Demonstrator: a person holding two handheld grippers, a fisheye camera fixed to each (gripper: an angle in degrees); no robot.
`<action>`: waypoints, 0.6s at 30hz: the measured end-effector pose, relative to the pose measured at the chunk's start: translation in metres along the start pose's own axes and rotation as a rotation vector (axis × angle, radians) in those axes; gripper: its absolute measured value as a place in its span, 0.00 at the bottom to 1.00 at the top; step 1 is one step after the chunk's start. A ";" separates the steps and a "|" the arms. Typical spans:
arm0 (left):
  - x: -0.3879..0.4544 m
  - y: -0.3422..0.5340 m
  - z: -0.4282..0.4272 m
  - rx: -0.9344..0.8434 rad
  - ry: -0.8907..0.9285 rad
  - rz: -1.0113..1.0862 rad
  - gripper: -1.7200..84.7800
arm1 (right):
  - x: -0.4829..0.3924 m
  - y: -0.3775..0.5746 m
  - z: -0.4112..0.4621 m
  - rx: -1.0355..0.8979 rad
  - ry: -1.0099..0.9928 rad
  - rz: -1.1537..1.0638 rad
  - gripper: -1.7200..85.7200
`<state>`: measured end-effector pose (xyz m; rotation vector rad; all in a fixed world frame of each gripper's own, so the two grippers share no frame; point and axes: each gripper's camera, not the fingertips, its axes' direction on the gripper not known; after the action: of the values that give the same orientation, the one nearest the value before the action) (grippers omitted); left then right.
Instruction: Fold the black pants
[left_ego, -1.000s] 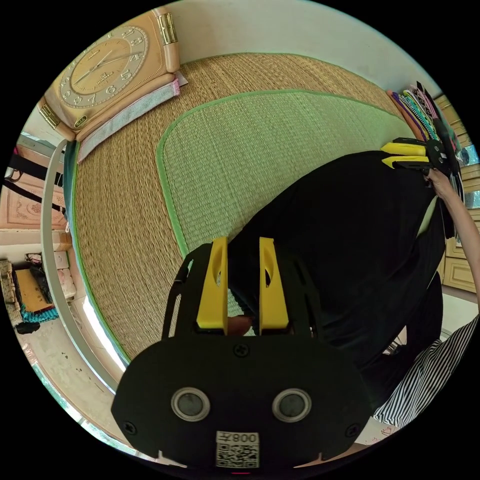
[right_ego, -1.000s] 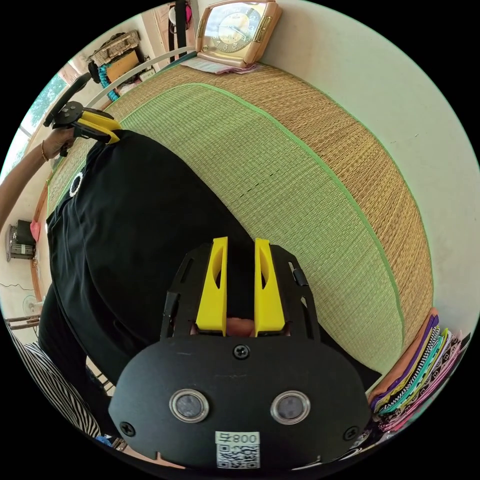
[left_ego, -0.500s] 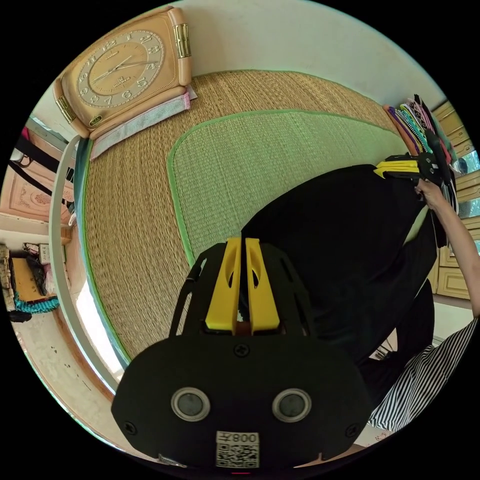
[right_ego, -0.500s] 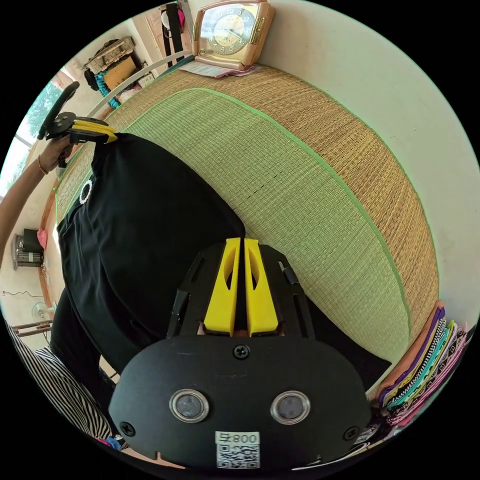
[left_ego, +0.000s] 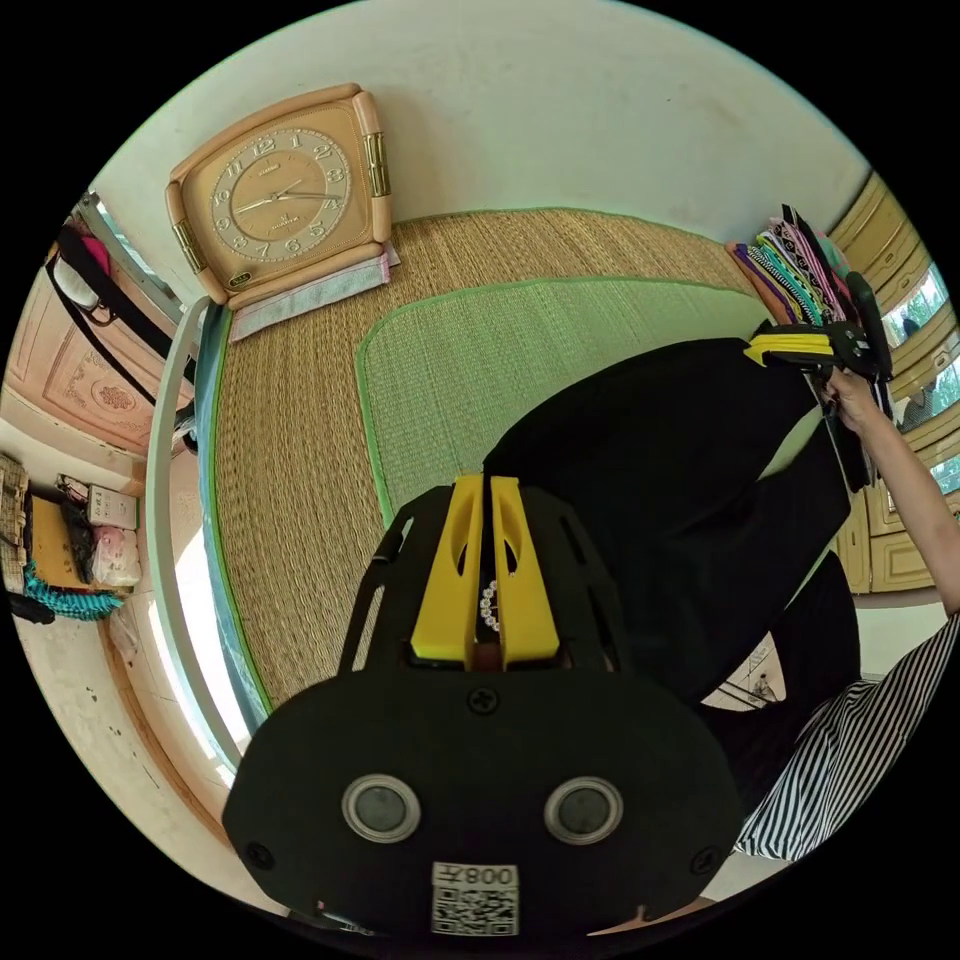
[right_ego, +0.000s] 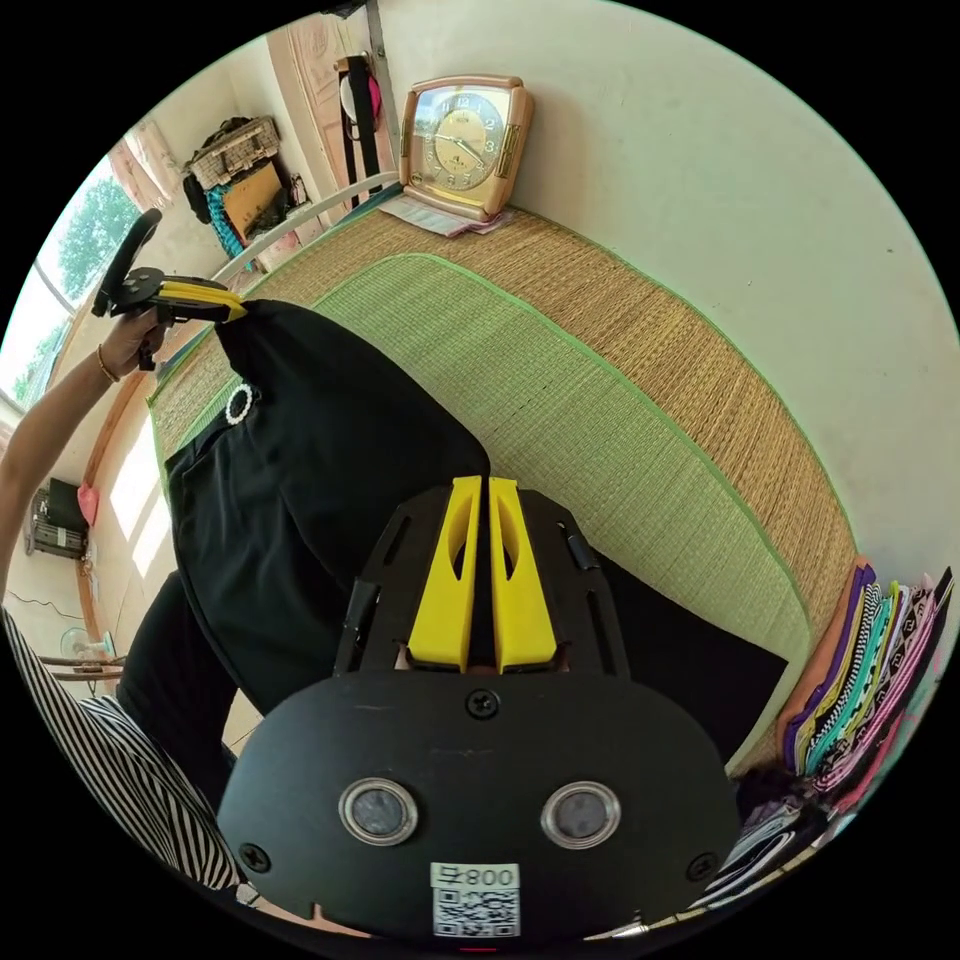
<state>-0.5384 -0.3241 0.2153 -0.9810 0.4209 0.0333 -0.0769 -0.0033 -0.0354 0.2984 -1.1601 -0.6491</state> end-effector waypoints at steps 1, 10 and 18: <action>0.004 0.011 -0.005 0.011 -0.003 0.005 0.03 | -0.007 0.010 -0.009 0.019 -0.005 0.000 0.03; 0.029 0.102 -0.025 0.048 0.014 0.019 0.03 | -0.077 0.091 -0.055 0.086 -0.013 -0.053 0.03; 0.049 0.173 -0.008 0.004 0.031 0.027 0.03 | -0.134 0.152 -0.046 0.041 -0.034 -0.101 0.03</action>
<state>-0.5333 -0.2407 0.0555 -0.9734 0.4628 0.0413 -0.0196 0.1927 -0.0722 0.3839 -1.1982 -0.7216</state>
